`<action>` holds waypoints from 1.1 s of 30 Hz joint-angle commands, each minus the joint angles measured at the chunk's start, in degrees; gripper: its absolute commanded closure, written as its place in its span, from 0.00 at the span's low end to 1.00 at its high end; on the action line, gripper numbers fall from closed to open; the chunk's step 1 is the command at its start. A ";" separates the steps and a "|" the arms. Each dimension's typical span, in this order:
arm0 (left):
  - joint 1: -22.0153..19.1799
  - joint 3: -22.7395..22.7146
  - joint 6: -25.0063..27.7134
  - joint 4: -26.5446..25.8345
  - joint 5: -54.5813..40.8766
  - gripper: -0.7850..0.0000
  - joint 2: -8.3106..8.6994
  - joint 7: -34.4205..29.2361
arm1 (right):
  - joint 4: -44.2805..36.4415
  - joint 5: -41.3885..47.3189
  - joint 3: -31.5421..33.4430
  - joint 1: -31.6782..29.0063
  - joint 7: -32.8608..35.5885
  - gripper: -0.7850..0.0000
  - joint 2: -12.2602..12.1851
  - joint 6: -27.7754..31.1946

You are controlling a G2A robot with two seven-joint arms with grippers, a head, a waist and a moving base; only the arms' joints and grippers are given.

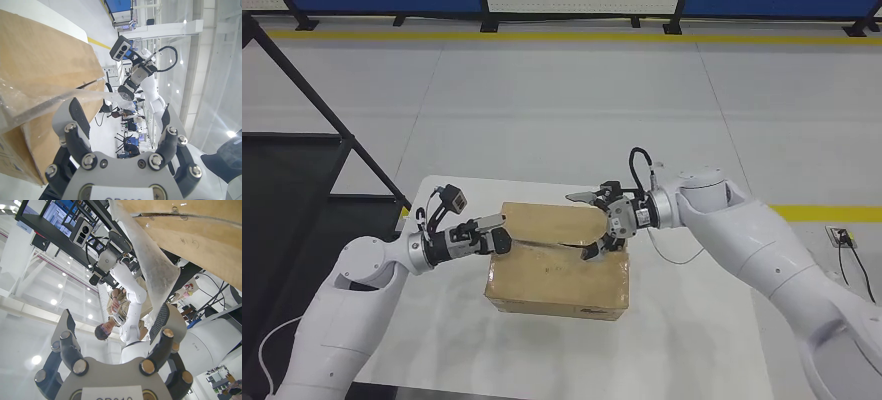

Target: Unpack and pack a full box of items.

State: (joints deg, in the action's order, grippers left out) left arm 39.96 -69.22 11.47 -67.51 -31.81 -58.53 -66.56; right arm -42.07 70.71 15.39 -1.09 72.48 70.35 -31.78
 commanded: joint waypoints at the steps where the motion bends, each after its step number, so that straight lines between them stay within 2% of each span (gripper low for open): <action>1: -0.06 -0.17 -0.06 0.10 -0.17 0.00 -0.01 0.28 | -0.28 0.71 -0.16 0.03 -1.03 0.00 -0.45 -1.06; 20: -1.93 1.14 -0.68 3.17 -0.12 0.00 -0.63 0.61 | -4.59 9.10 -3.16 0.15 -6.57 0.00 -5.12 -6.60; 33: -3.02 2.97 -0.50 5.07 1.01 0.00 -1.24 0.47 | -5.48 12.27 -4.69 0.85 -8.36 0.00 -6.70 -8.39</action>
State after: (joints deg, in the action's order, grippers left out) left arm 37.03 -66.40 10.98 -62.64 -30.97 -59.73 -66.12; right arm -47.51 82.89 10.76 -0.26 64.12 63.69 -40.16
